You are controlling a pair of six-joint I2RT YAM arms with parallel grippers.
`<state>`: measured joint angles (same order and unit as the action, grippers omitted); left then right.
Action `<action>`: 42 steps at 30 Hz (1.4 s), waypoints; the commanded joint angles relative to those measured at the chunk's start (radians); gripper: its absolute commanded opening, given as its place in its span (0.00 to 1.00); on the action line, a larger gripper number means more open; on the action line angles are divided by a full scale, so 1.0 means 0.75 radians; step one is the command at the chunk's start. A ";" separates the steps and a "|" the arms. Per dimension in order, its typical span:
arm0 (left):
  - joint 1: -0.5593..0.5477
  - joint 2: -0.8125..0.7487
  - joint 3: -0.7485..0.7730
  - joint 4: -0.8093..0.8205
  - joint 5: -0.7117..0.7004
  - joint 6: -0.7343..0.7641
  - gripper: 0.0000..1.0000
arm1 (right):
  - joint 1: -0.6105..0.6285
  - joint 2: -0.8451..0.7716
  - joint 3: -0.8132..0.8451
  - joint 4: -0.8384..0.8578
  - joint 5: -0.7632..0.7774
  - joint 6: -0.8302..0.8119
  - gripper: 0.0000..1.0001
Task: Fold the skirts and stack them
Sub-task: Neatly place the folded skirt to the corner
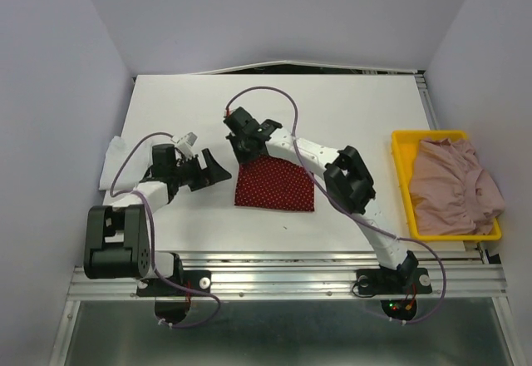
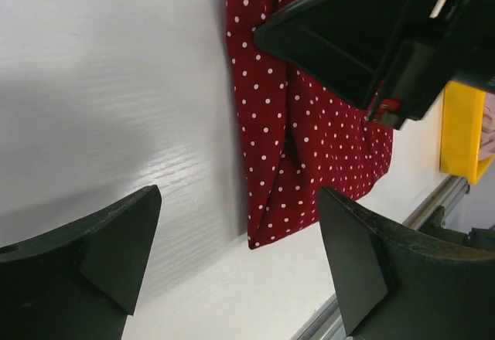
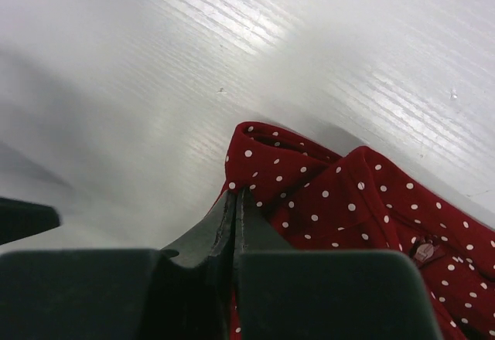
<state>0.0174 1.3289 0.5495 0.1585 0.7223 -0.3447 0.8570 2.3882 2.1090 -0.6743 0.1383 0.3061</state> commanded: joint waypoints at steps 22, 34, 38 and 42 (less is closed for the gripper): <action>-0.283 0.329 -0.095 0.733 0.007 -0.395 0.97 | -0.063 -0.145 0.086 0.077 0.024 0.146 0.00; -0.332 0.490 -0.039 0.911 -0.032 -0.469 0.79 | -0.087 -0.165 0.037 0.120 0.039 0.167 0.00; -0.334 0.486 -0.007 0.879 -0.116 -0.453 0.54 | -0.087 -0.167 0.013 0.120 0.022 0.175 0.01; -0.336 0.474 0.122 0.630 -0.249 -0.345 0.21 | -0.087 -0.165 0.011 0.124 0.010 0.177 0.01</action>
<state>-0.2283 1.7046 0.5343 0.7361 0.6415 -0.6785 0.7914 2.3207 2.1159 -0.6369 0.1497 0.4206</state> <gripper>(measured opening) 0.434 0.015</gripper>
